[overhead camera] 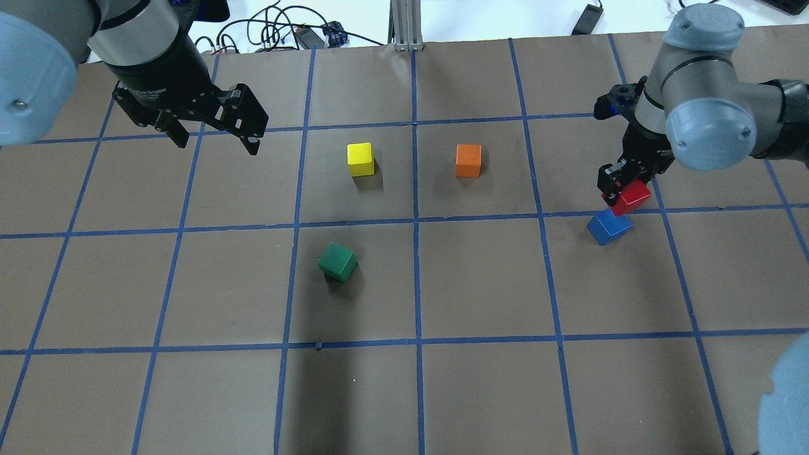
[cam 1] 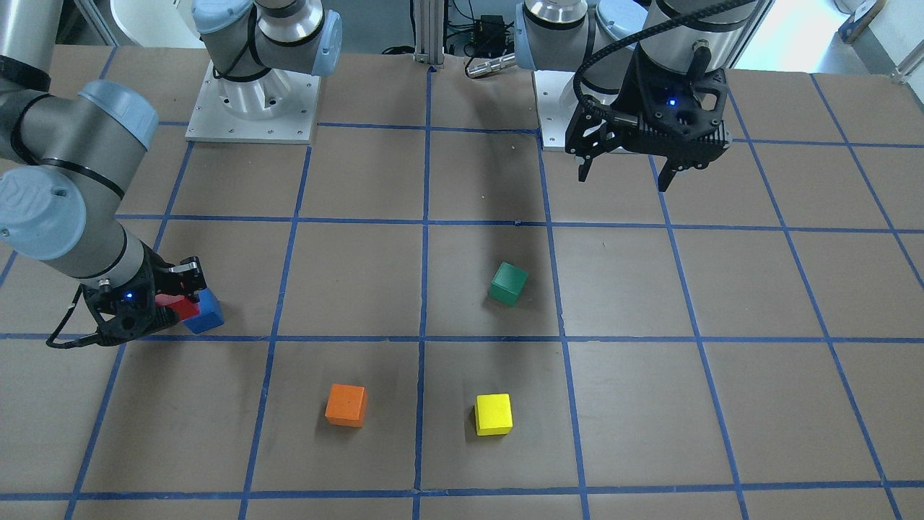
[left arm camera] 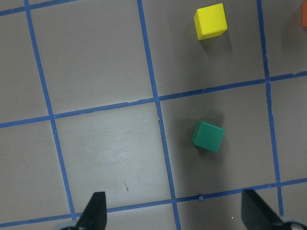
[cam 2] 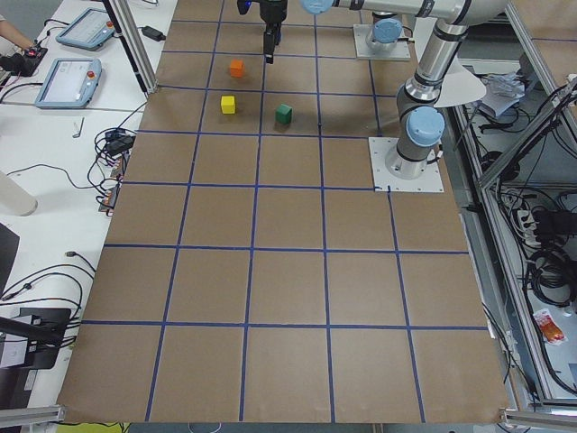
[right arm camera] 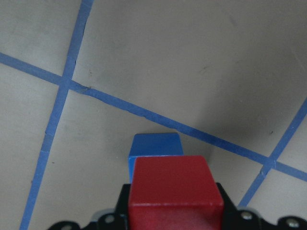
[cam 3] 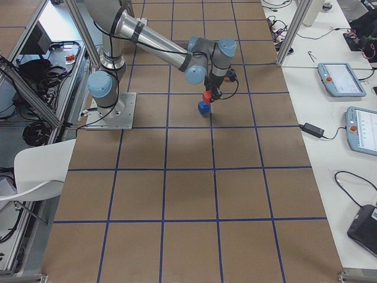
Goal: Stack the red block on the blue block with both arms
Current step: 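Lower the held red cube onto the blue cube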
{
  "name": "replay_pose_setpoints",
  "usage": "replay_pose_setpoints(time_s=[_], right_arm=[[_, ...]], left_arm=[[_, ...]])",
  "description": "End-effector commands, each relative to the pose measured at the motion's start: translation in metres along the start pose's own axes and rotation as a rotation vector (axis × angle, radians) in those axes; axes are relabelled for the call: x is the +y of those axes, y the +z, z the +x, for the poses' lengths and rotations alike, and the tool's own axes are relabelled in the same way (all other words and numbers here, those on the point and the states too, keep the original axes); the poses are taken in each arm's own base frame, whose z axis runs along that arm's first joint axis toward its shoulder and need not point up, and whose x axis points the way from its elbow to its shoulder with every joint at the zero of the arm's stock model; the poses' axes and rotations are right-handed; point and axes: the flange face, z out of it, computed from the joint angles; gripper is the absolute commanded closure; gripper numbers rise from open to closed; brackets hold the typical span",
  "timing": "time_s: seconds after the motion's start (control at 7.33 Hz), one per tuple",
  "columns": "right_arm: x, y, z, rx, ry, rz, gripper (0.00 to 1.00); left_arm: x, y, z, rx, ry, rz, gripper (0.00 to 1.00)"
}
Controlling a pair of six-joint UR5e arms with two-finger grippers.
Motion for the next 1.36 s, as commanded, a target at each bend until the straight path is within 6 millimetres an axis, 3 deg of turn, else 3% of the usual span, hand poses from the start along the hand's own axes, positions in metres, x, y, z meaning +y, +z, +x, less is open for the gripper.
replay_pose_setpoints(time_s=[0.0, 0.95, 1.23], right_arm=[[0.001, 0.011, -0.001, -0.002, 0.0, -0.002, 1.0], [0.005, 0.024, -0.005, -0.014, 0.007, -0.027, 1.0], [0.004, 0.026, -0.005, -0.016, 0.006, -0.024, 0.89]], left_arm=[[0.0, 0.0, 0.0, 0.0, -0.001, 0.0, 0.0], [0.0, 0.0, -0.001, 0.0, -0.001, 0.0, 0.0], [0.0, 0.0, -0.001, 0.0, -0.001, 0.0, 0.0]])
